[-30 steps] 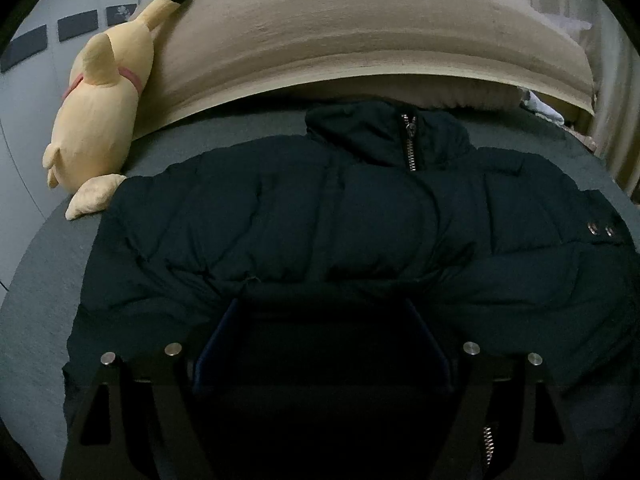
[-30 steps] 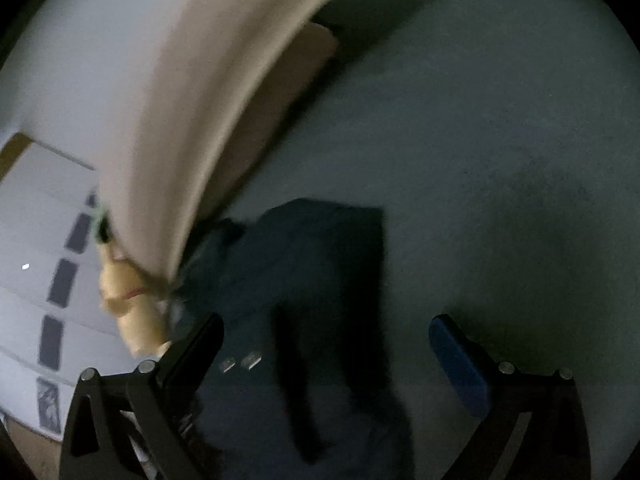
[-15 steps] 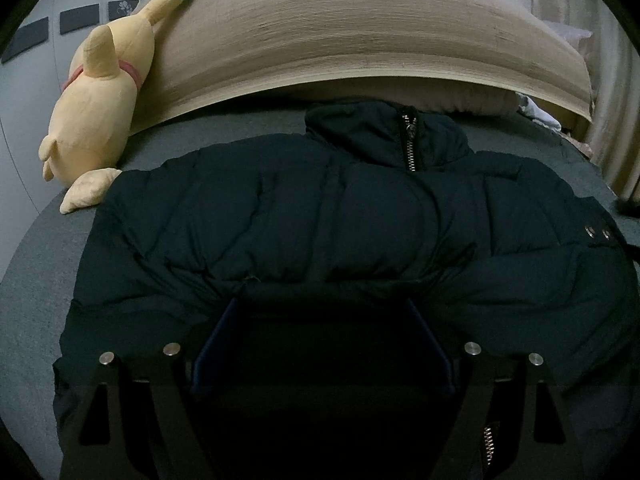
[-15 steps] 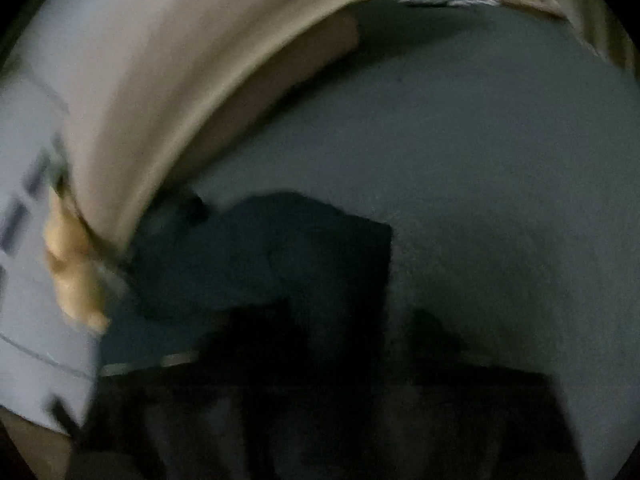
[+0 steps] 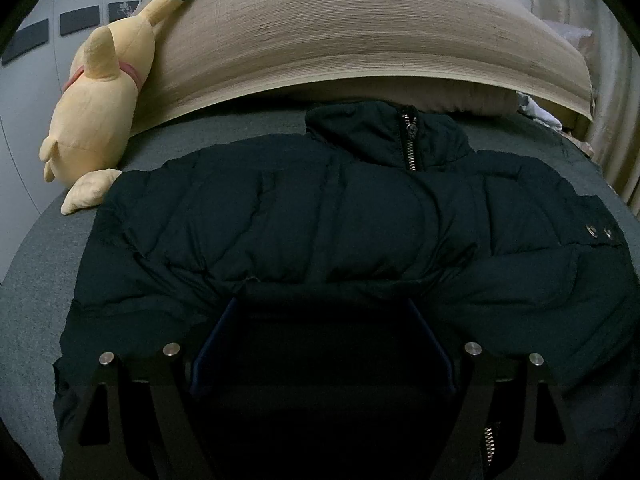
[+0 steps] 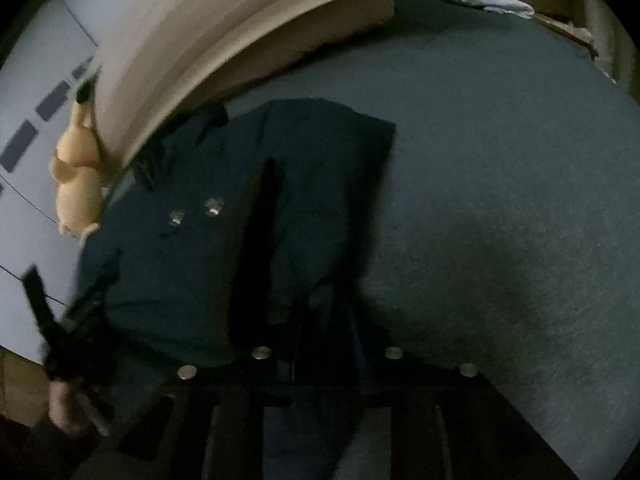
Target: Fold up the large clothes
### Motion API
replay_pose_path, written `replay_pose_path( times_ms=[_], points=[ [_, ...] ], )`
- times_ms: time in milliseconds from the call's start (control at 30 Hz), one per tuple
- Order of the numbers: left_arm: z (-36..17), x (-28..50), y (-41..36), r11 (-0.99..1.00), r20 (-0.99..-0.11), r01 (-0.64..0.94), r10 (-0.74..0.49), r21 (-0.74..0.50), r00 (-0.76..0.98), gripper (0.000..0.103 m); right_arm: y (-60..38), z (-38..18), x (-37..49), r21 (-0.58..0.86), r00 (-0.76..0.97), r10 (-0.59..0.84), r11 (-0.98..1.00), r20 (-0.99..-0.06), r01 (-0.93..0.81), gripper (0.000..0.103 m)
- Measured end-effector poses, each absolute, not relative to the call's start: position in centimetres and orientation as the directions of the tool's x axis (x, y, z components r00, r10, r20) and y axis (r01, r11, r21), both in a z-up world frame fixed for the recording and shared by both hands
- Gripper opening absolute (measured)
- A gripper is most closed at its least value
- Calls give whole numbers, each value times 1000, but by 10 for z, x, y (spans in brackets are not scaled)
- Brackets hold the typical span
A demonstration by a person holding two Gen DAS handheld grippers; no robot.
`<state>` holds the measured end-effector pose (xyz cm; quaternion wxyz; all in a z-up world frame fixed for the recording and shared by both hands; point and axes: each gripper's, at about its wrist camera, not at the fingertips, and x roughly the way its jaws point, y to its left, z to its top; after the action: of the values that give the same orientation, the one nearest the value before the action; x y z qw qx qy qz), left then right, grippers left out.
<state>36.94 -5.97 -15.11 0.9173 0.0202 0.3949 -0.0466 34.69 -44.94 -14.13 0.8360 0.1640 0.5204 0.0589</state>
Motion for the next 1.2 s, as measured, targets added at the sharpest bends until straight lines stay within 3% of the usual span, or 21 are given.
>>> replay_pose_path(
  times_ms=[100,167,200,233,267,333,467,567,733,900,1200],
  points=[
    [-151,370,-59,995,-727,101,-70,-1,683,84,-445,-144,347,311,467,233,946,-853,96,21],
    [-151,371,-58,995,-730,101,-71,-2,680,84,-447,-141,342,295,477,215,950,-852,98,27],
    [-150,371,-59,995,-732,101,-70,-1,678,84,-450,-137,338,304,475,216,946,-853,116,52],
    [-148,371,-58,995,-734,103,-72,-3,676,84,-454,-132,332,318,478,220,939,-850,133,86],
    [-144,370,-57,993,-740,115,-76,2,668,84,-454,-129,325,328,490,223,934,-843,139,93],
    [-135,366,-54,990,-763,142,-89,4,640,84,-459,-112,296,307,528,200,944,-826,123,93],
    [-98,337,-8,976,-732,159,-219,-152,645,84,-457,-83,265,262,553,174,962,-815,83,93],
    [-84,327,50,984,-694,35,-147,-173,704,85,-453,-69,260,282,582,194,957,-790,64,93],
    [-114,343,129,952,-774,-161,-106,-261,625,85,-396,-57,276,339,586,296,940,-754,-38,93],
    [-133,356,131,964,-792,-138,-100,-226,602,85,-340,-70,311,362,569,356,926,-741,-107,93],
    [-157,368,121,989,-812,-118,-2,-88,584,88,-311,-138,362,184,538,177,982,-824,-42,94]
  ],
)
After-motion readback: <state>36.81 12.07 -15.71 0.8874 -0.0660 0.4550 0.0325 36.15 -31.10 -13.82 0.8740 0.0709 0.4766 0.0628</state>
